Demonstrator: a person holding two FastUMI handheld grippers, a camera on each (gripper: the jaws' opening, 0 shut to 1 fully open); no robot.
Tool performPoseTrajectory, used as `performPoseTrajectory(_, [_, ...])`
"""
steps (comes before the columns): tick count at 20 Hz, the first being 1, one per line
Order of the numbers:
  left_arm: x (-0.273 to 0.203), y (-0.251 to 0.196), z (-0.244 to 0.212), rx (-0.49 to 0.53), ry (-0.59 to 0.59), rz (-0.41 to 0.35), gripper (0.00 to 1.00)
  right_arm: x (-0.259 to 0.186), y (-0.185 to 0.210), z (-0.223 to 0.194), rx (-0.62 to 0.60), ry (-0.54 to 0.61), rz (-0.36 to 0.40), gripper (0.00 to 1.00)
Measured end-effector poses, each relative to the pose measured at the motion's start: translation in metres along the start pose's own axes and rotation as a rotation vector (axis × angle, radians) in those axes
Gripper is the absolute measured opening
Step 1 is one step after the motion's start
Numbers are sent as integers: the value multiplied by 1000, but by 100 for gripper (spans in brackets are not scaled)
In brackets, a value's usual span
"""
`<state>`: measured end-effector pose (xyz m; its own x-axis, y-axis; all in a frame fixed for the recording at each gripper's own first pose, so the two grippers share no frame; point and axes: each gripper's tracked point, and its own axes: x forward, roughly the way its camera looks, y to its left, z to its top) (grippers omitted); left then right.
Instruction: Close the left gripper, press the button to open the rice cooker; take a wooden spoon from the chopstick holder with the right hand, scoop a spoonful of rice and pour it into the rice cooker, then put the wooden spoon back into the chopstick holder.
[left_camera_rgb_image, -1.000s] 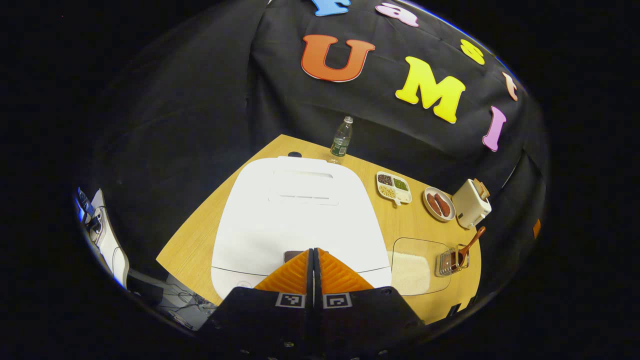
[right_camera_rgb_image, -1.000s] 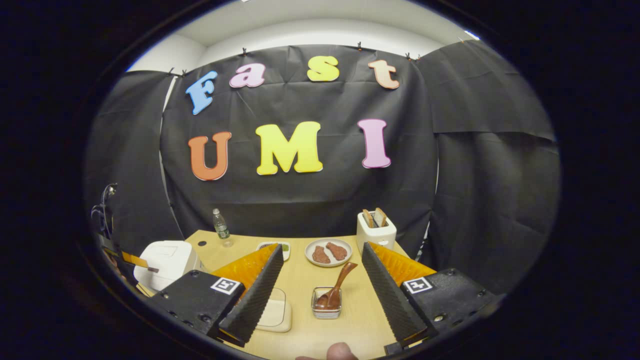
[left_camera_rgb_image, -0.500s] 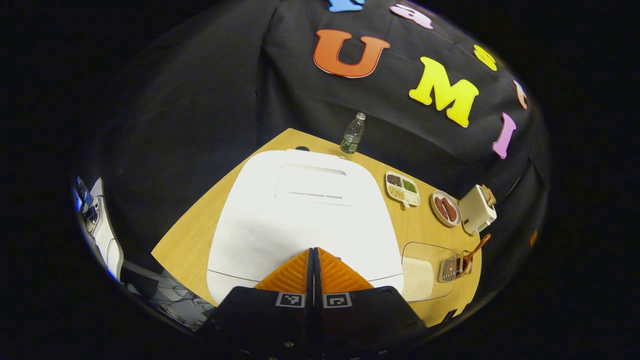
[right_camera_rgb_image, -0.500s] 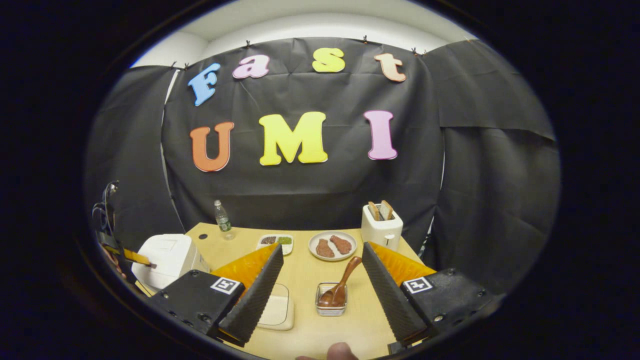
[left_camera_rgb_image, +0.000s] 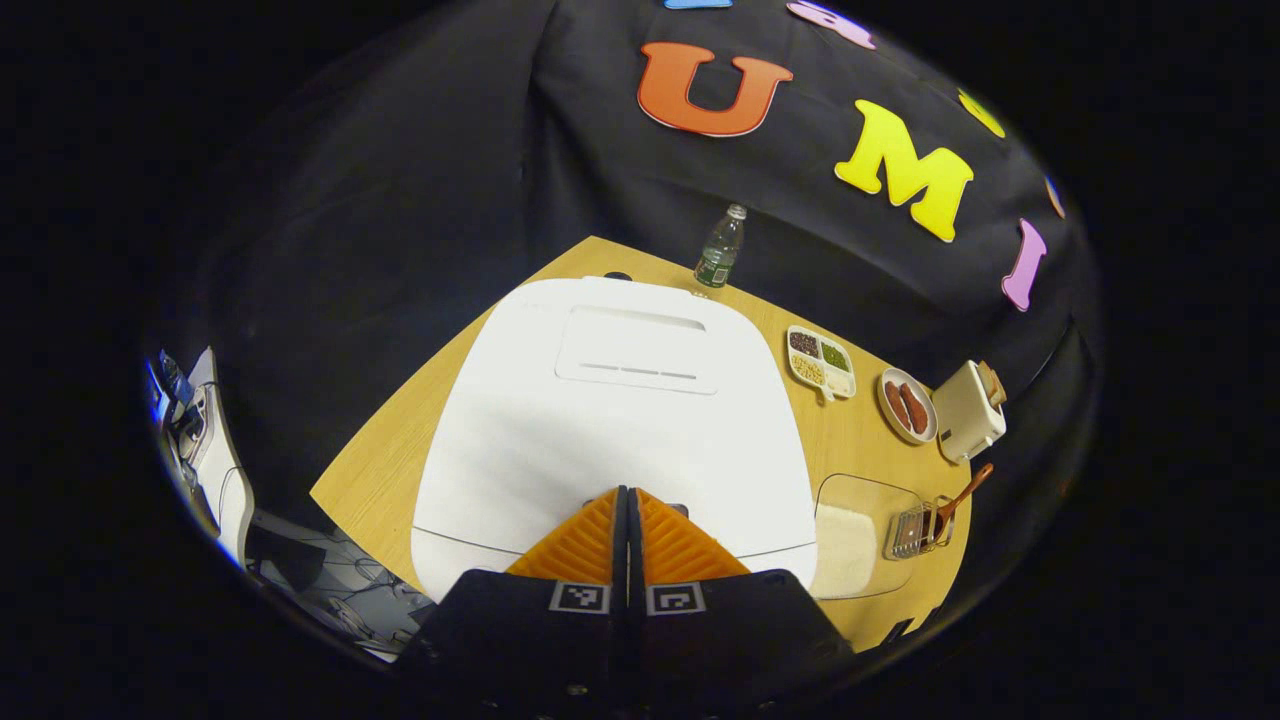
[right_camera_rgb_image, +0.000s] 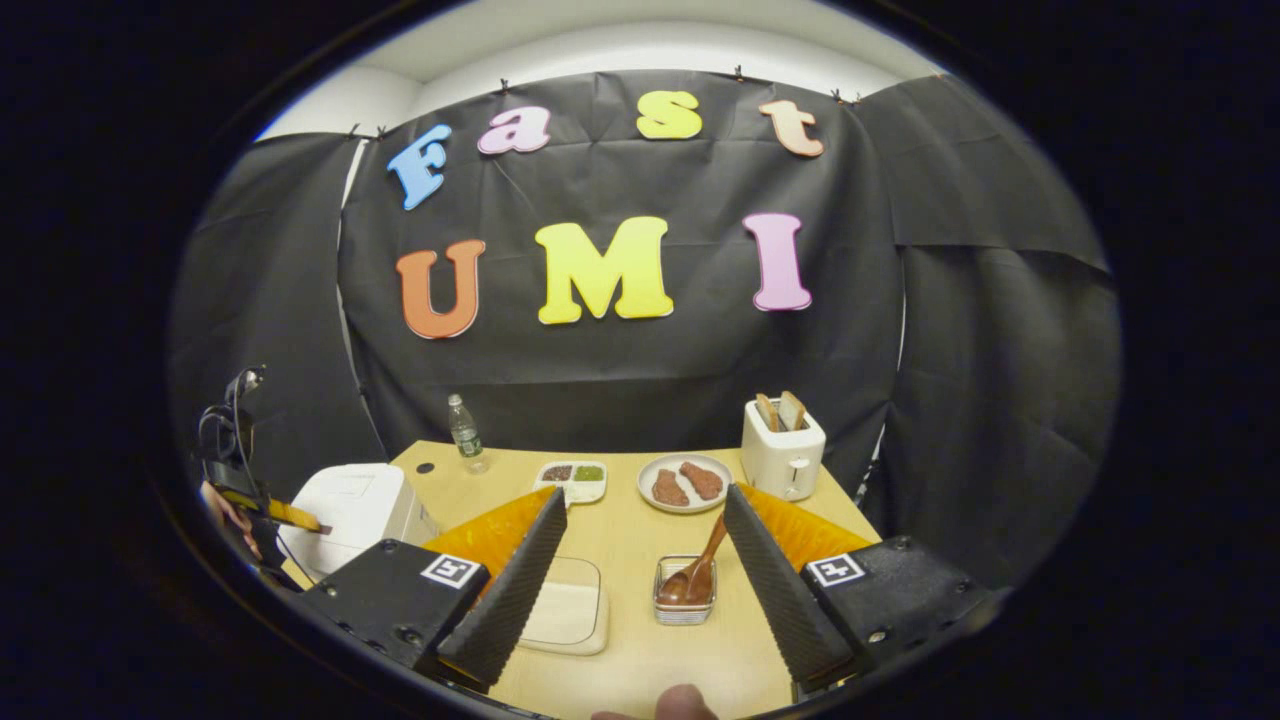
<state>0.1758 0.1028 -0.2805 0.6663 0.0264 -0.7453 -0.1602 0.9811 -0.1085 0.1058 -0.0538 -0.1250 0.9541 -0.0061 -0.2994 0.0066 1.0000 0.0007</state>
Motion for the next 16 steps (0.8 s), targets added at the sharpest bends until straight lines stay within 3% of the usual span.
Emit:
performPoseTrajectory(8, [-84, -21, 129, -29, -430, -70, 1, -16, -10, 18, 1, -50, 4, 100])
performPoseTrajectory(12, [-121, -46, 175, -14, -554, -129, 9, -25, -13, 20, 3, -60, 7, 100])
performPoseTrajectory(14, [-145, -53, 180, 26, -610, -133, 36, -30, -17, 21, 9, -64, 3, 100])
performPoseTrajectory(15, [-158, -57, 179, 54, -635, -122, 59, -32, -20, 19, 10, -64, 0, 100])
performPoseTrajectory(16, [-171, -61, 176, 83, -664, -113, 58, -35, -21, 19, 9, -62, 0, 100])
